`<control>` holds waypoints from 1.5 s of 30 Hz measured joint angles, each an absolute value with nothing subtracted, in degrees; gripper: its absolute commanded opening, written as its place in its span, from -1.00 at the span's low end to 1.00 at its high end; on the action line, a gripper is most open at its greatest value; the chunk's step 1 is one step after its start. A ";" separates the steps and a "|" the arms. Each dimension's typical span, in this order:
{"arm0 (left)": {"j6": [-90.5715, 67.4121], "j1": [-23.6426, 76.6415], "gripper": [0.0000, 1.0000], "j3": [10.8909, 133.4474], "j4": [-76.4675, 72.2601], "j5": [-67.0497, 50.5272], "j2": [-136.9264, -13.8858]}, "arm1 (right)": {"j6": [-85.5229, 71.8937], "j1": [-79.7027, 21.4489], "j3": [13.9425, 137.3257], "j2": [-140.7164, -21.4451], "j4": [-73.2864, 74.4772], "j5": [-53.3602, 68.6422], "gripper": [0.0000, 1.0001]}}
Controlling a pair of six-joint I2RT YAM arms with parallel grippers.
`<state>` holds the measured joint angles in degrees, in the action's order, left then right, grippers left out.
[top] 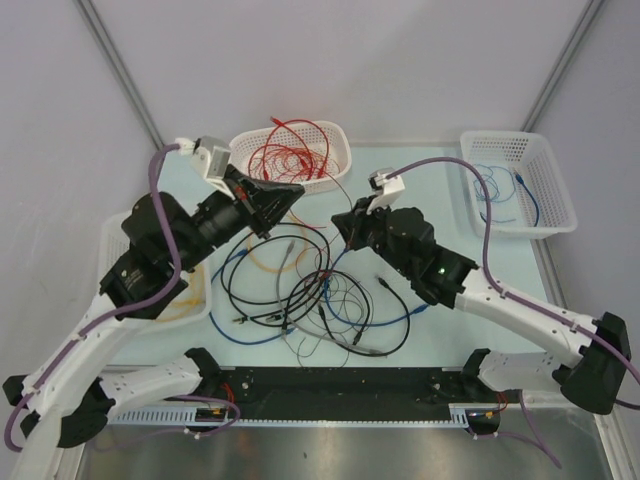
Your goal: Untangle the cables
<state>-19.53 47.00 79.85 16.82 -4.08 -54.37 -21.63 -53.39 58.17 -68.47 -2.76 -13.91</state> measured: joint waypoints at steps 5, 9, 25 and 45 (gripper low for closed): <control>-19.51 47.00 -0.99 67.00 15.57 3.90 -44.05 | -21.98 -50.70 60.97 -63.11 2.28 -14.66 -1.00; -19.64 47.00 -0.08 56.29 15.07 9.08 -36.45 | -21.52 -50.11 67.59 -60.95 6.50 -15.25 -1.00; -22.68 47.00 0.99 46.13 10.39 18.44 -30.61 | -15.92 -54.39 95.81 -68.07 27.90 -20.88 -1.00; -13.56 49.50 0.83 31.27 -32.84 -5.43 -51.51 | -20.73 -56.53 102.91 -72.53 37.80 -18.02 -1.00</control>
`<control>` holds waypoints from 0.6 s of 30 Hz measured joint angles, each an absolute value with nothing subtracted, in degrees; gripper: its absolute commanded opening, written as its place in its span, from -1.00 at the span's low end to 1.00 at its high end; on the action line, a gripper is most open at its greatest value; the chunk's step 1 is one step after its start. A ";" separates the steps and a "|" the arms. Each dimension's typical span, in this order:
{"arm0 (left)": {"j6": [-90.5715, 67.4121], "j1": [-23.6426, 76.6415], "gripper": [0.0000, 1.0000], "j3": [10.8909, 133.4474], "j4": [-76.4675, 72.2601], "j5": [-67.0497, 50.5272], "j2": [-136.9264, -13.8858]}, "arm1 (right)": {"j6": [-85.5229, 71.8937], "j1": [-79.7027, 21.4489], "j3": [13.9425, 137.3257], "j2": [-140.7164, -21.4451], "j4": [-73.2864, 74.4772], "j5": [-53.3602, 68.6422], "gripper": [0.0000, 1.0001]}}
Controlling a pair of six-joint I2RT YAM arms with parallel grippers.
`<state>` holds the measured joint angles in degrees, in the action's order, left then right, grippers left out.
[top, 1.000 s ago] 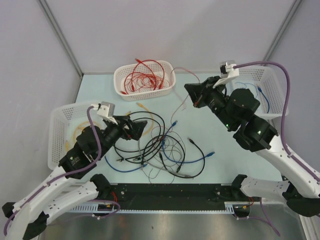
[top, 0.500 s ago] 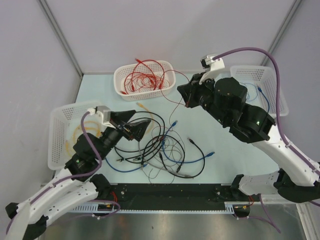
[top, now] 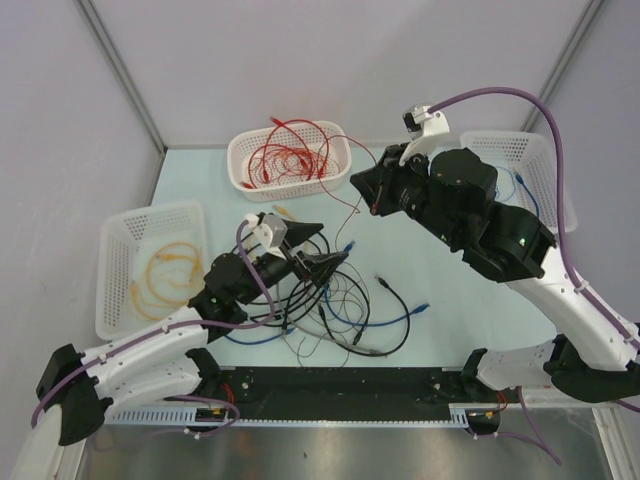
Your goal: Untangle the cables
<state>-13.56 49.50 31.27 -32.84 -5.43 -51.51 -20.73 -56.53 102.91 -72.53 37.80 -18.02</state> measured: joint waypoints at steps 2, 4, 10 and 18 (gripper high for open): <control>-13.04 49.50 0.51 31.27 -35.11 -5.91 -52.99 | -21.02 -56.53 103.09 -72.53 38.09 -17.65 -1.00; -12.69 49.50 0.23 31.29 -36.73 -6.22 -54.24 | -21.19 -56.53 103.11 -72.60 38.37 -17.43 -1.00; -11.22 49.52 -0.05 31.33 -38.48 -6.17 -56.16 | -21.65 -56.53 103.09 -72.79 39.03 -17.04 -1.00; -11.16 49.52 -0.56 32.08 -39.79 -6.22 -57.74 | -22.48 -56.53 103.09 -72.79 39.03 -16.12 -1.00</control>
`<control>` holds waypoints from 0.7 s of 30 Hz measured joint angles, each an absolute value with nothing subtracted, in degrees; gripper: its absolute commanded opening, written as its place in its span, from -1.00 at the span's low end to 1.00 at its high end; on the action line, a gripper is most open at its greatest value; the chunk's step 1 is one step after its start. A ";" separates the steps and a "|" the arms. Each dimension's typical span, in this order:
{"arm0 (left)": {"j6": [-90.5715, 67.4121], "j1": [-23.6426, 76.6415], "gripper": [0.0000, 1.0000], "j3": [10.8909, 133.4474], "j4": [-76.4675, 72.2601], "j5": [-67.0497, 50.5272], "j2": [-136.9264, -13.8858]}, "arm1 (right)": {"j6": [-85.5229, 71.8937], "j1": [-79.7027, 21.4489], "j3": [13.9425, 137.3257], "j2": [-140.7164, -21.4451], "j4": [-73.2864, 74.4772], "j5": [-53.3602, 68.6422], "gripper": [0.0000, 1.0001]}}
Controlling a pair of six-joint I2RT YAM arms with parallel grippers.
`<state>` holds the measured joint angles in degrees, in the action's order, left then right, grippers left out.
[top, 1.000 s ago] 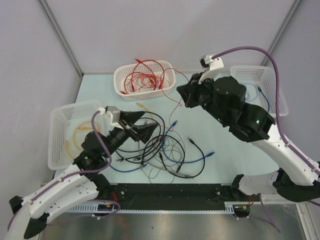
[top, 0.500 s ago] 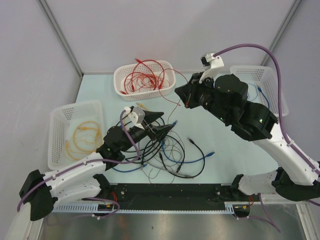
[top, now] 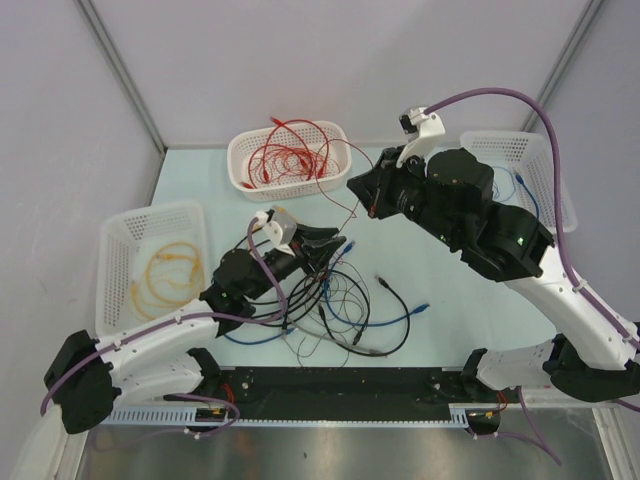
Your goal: Untangle the cables
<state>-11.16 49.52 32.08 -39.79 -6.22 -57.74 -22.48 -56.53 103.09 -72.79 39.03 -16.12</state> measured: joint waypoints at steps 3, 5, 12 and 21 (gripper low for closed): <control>-11.40 49.52 -1.00 32.77 -39.90 -6.22 -58.85 | -22.55 -56.53 102.98 -72.79 39.00 -15.94 -1.00; -11.55 49.56 -0.99 33.58 -39.51 -6.31 -59.55 | -22.72 -56.53 102.63 -72.75 38.74 -15.73 -1.00; -13.26 49.60 -1.00 43.40 -28.25 -3.46 -59.86 | -23.57 -56.58 94.65 -68.40 36.58 -15.62 0.17; -13.96 47.64 -1.00 67.64 -10.41 6.98 -58.26 | -23.77 -56.69 90.06 -61.28 36.67 -20.12 1.00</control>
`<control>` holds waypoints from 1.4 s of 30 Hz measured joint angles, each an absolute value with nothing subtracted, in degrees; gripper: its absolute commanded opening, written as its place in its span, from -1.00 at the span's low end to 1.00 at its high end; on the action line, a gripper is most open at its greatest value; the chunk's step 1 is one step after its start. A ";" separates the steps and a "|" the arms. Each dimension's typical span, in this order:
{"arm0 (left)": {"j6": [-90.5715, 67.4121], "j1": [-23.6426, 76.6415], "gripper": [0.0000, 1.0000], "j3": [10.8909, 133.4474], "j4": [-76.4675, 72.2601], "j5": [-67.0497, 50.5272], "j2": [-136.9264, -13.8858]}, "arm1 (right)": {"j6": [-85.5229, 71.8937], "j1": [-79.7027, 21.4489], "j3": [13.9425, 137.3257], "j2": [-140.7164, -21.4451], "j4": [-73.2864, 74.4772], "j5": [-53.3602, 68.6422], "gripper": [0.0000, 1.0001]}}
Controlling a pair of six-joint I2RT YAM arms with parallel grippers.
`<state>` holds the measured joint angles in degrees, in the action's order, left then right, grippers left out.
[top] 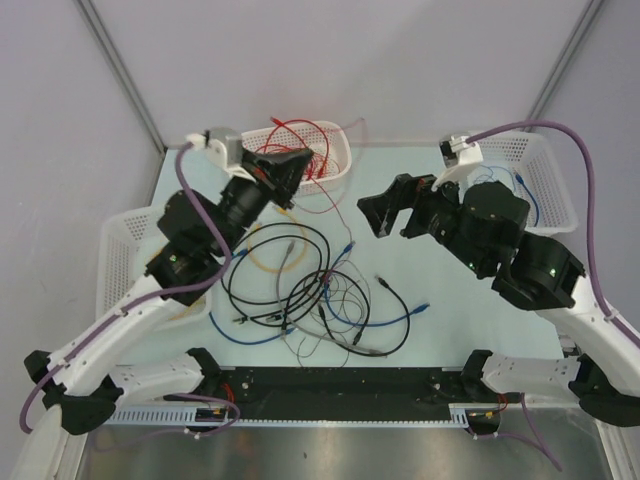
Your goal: Untangle the cables
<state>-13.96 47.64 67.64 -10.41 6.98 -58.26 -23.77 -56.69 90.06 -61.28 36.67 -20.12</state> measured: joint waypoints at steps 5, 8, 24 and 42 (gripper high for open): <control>-14.61 44.93 -1.00 83.61 -4.56 8.47 -62.39 | -23.70 -56.69 87.42 -56.64 36.67 -24.86 0.99; -14.57 43.62 -1.00 92.01 -1.65 8.99 -66.08 | -23.62 -56.69 84.97 -53.63 36.69 -27.27 1.00; -19.14 34.96 -1.00 131.22 9.10 6.66 -90.72 | -23.81 -55.66 73.28 -51.07 37.58 -28.60 1.00; -23.09 27.55 -1.00 130.93 11.57 5.63 -95.37 | -25.21 -52.93 64.53 -48.25 36.60 -23.75 0.99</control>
